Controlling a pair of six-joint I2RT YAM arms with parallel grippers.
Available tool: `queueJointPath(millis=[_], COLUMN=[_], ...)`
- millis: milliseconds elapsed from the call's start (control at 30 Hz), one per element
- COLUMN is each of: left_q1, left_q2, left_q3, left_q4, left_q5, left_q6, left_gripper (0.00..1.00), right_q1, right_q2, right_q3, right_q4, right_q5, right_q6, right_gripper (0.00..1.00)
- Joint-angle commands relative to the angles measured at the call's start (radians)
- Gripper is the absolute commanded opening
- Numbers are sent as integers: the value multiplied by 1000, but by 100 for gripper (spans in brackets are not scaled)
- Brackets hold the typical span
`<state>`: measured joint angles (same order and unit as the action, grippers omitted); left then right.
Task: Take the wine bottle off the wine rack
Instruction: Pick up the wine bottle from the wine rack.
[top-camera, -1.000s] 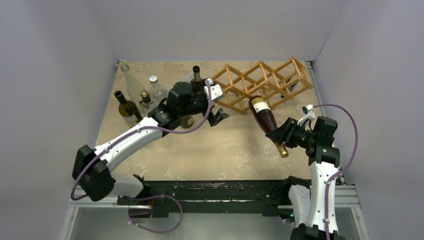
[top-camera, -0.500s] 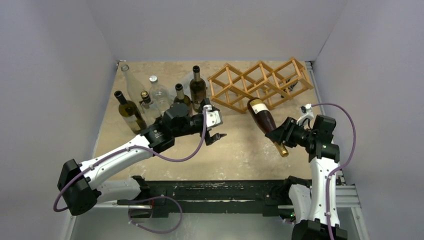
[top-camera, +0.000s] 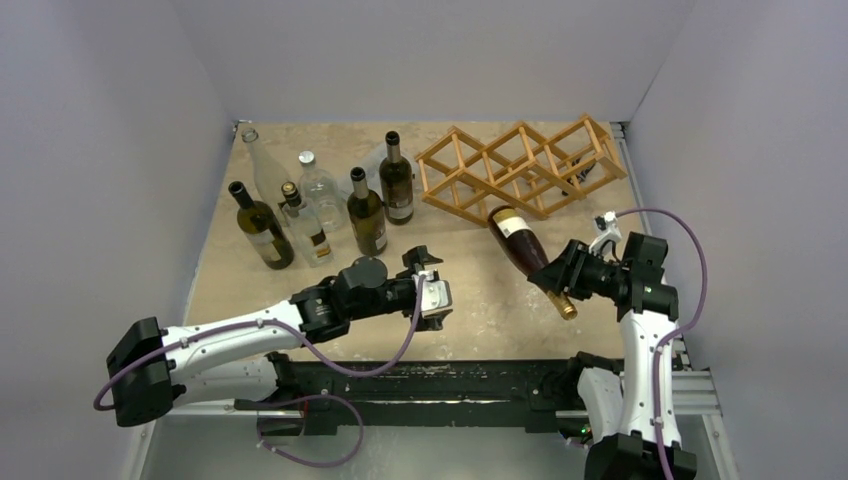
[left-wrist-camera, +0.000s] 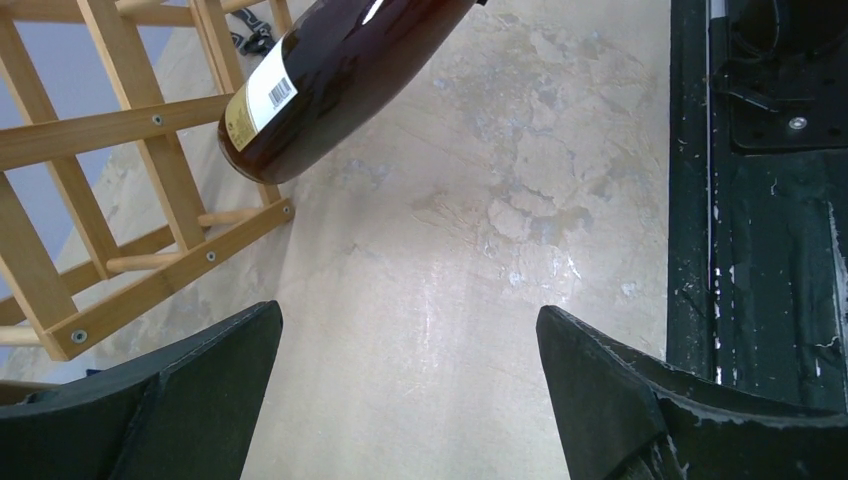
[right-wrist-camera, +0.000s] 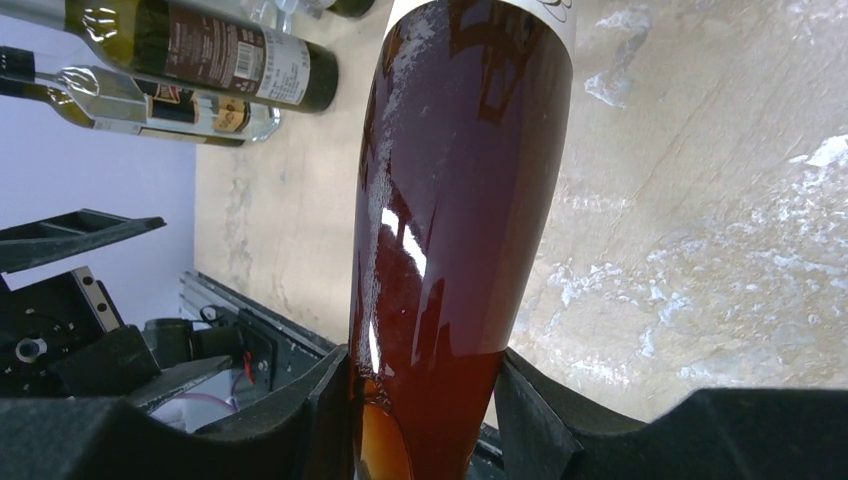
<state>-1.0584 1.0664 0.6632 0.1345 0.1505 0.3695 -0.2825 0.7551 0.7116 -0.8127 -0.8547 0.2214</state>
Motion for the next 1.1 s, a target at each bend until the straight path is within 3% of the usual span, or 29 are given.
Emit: queueJointPath(millis=[0,267,600,1067], left_q1=[-34,-52,-53,-52], left_q2=[6,109,337,549], left_q3=[-33,1,122,295], left_q4=[158,251,365,366], left_q5=[-77,-67,49,160], left_q6=[44,129,209,255], left_gripper=[100,100,100,100], right_q1=[-1,0,44,68], right_q2=[-23,-9,-14,-30], right_q3=[93,77,19,-46], right_q4=[133,104,163,244], right_q5=[-235,-254,-259,-300], right_q6=[-105,-115,-57,27], right_gripper=[0,0,0,0])
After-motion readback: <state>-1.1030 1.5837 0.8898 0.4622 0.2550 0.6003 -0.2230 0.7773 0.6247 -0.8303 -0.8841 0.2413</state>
